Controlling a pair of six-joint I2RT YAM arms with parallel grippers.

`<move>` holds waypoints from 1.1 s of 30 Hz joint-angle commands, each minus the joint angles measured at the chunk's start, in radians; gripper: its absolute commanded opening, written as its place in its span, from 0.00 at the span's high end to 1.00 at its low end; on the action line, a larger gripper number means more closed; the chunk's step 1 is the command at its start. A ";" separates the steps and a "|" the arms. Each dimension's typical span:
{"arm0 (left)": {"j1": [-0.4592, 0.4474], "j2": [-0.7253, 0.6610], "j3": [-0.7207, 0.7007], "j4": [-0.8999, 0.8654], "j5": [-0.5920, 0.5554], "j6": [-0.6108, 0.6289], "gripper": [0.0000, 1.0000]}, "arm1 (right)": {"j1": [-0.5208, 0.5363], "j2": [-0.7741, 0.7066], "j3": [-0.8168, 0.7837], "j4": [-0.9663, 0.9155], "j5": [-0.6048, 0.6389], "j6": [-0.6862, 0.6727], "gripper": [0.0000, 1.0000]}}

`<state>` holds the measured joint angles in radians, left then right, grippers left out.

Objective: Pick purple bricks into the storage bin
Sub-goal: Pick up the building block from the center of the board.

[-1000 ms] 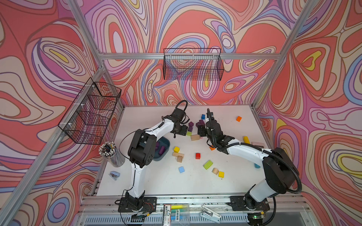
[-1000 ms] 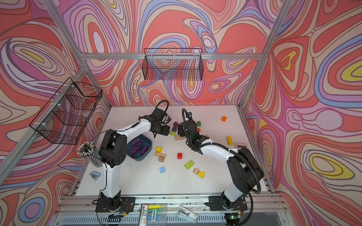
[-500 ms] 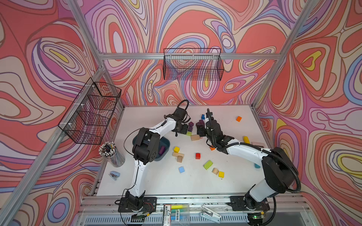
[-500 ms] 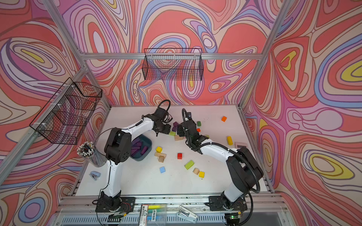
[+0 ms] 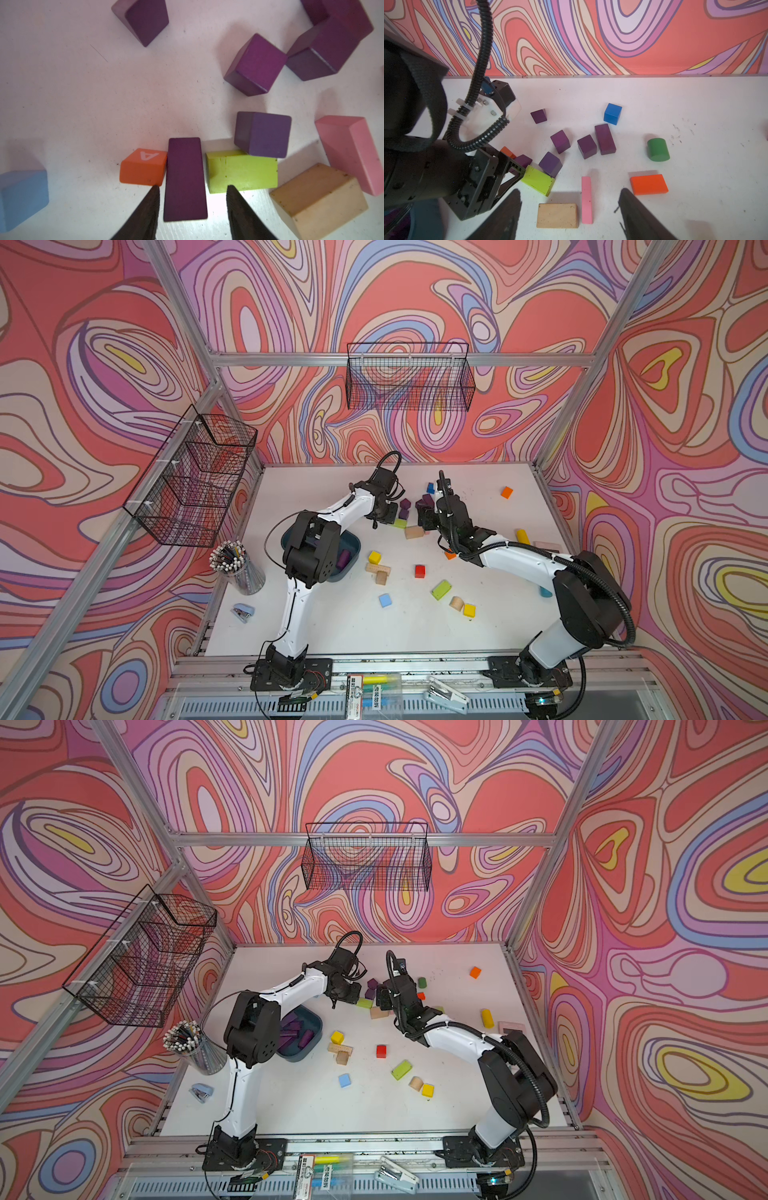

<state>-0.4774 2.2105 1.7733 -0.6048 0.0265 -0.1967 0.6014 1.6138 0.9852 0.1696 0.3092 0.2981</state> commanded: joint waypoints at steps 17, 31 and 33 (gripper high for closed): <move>0.002 0.025 0.020 -0.062 -0.004 -0.006 0.52 | -0.010 0.024 0.013 0.016 -0.011 0.004 0.22; 0.000 0.007 0.026 -0.075 0.002 -0.016 0.66 | -0.011 0.031 0.019 0.019 -0.017 0.004 0.23; 0.000 -0.002 0.026 -0.081 0.001 -0.019 0.67 | -0.012 0.032 0.018 0.019 -0.019 0.005 0.22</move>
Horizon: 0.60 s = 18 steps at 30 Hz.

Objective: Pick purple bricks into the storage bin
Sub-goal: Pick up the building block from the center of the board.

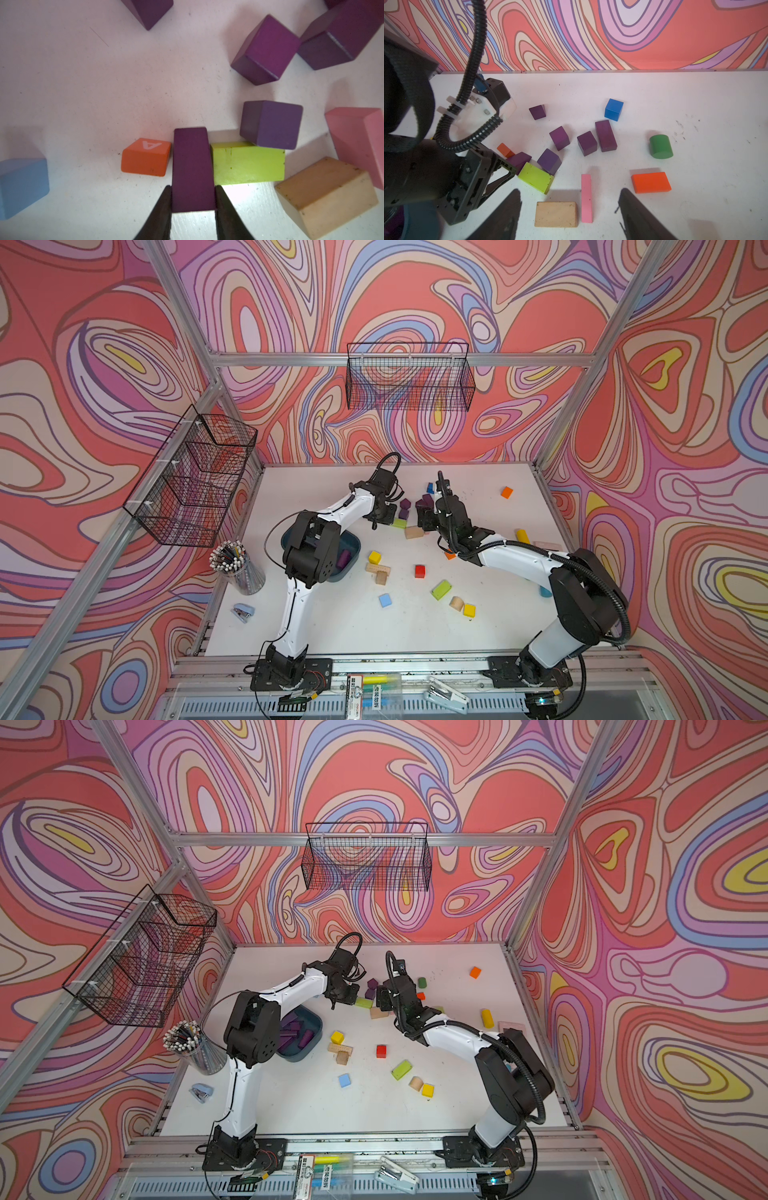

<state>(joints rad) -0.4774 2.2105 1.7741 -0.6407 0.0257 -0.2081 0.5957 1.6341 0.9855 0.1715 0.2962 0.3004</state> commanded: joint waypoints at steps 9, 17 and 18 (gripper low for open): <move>0.001 -0.068 -0.004 -0.066 -0.016 -0.020 0.69 | -0.008 0.011 0.018 0.017 -0.008 0.003 0.23; 0.002 -0.165 -0.091 -0.053 -0.028 -0.034 0.70 | -0.008 0.006 0.014 0.023 -0.011 0.004 0.23; 0.001 -0.178 -0.104 -0.051 -0.029 -0.036 0.70 | -0.008 0.006 0.012 0.023 -0.014 0.004 0.23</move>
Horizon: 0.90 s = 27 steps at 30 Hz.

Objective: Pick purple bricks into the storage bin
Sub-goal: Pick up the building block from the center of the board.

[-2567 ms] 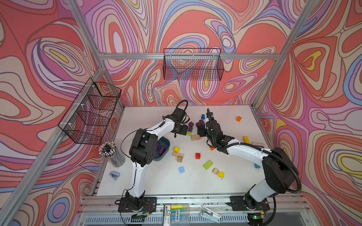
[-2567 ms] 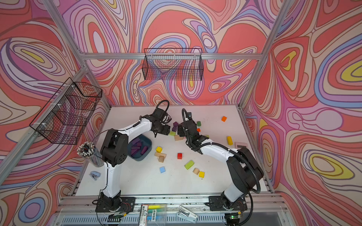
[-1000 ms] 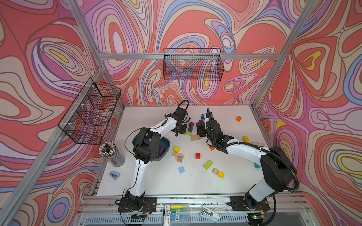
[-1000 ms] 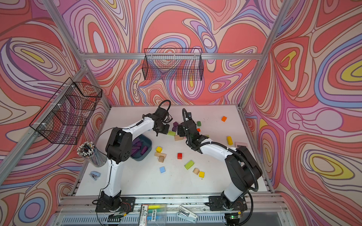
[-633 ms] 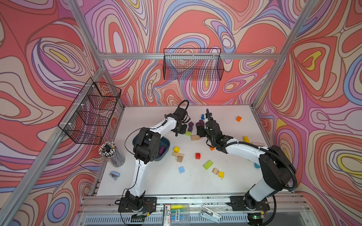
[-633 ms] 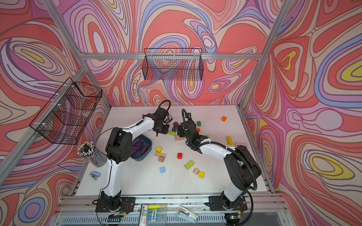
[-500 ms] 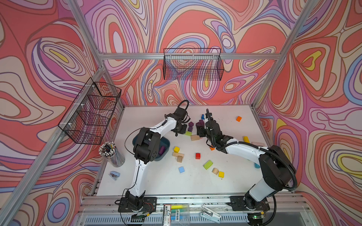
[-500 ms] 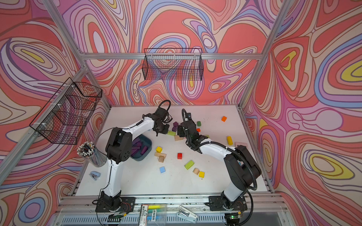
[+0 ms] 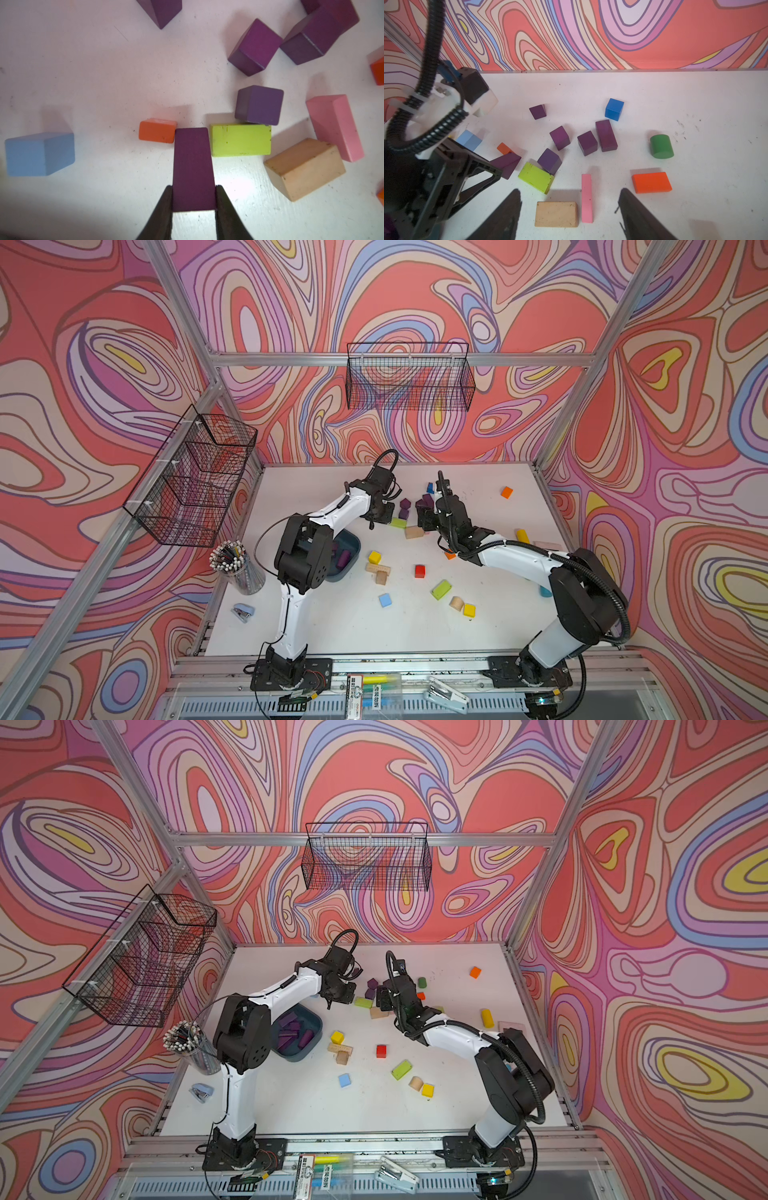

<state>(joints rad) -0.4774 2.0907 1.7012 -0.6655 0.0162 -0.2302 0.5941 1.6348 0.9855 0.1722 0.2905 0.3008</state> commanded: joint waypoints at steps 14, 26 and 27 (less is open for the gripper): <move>0.012 -0.244 -0.132 -0.086 -0.061 -0.027 0.69 | -0.007 -0.012 -0.003 0.029 -0.030 0.008 0.23; 0.098 -0.427 -0.266 -0.123 -0.075 -0.061 0.69 | -0.006 -0.012 -0.002 0.035 -0.056 0.000 0.24; 0.108 -0.443 -0.283 -0.123 -0.075 -0.066 0.69 | -0.006 -0.012 -0.002 0.036 -0.059 0.001 0.24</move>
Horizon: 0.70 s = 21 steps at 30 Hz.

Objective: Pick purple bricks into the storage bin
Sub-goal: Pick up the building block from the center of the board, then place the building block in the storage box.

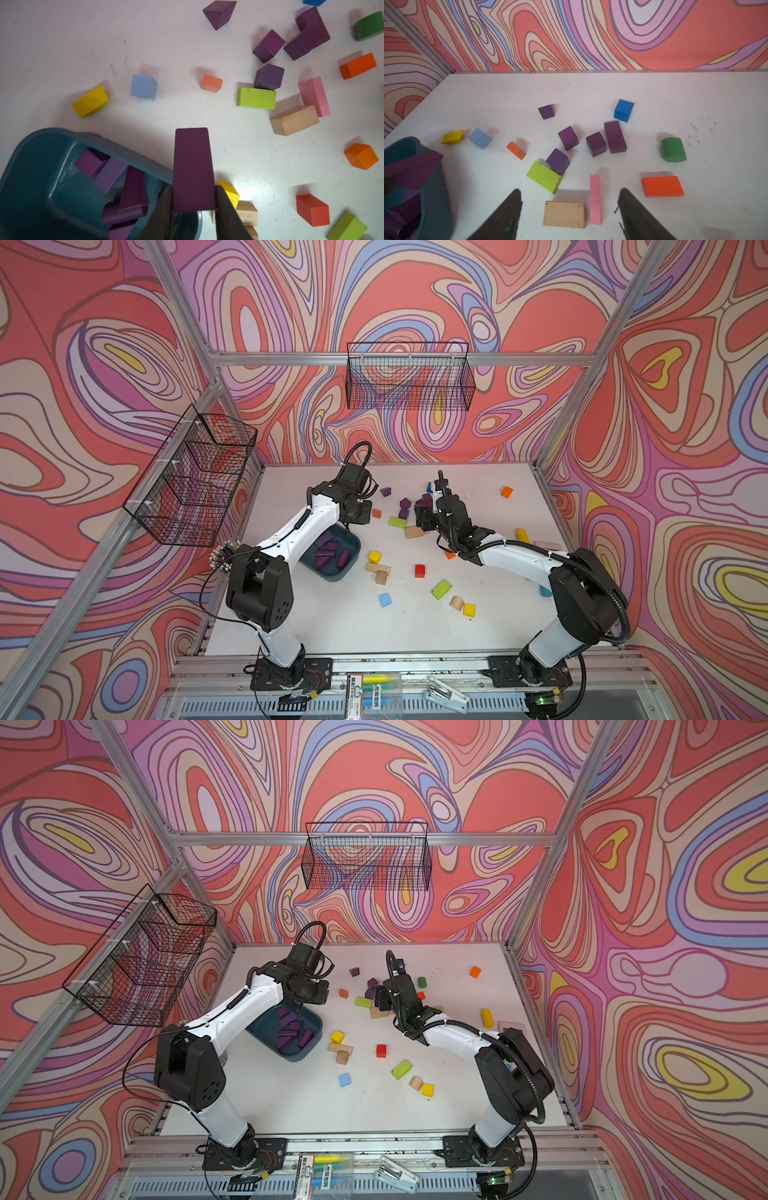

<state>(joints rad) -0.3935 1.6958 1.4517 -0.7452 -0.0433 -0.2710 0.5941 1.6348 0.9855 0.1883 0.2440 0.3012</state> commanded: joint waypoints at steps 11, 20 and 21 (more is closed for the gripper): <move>0.105 -0.145 -0.159 -0.059 -0.158 -0.042 0.69 | -0.007 -0.010 -0.005 0.041 -0.045 -0.001 0.24; 0.138 -0.137 -0.229 -0.057 -0.334 -0.025 0.69 | -0.007 0.000 -0.001 0.054 -0.056 -0.002 0.24; 0.147 -0.139 -0.239 -0.050 -0.343 -0.025 0.69 | -0.006 0.003 0.002 0.055 -0.056 -0.003 0.24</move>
<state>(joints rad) -0.2695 1.5700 1.2350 -0.7757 -0.2989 -0.2962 0.5941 1.6348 0.9855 0.2184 0.1982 0.3012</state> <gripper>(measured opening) 0.319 0.760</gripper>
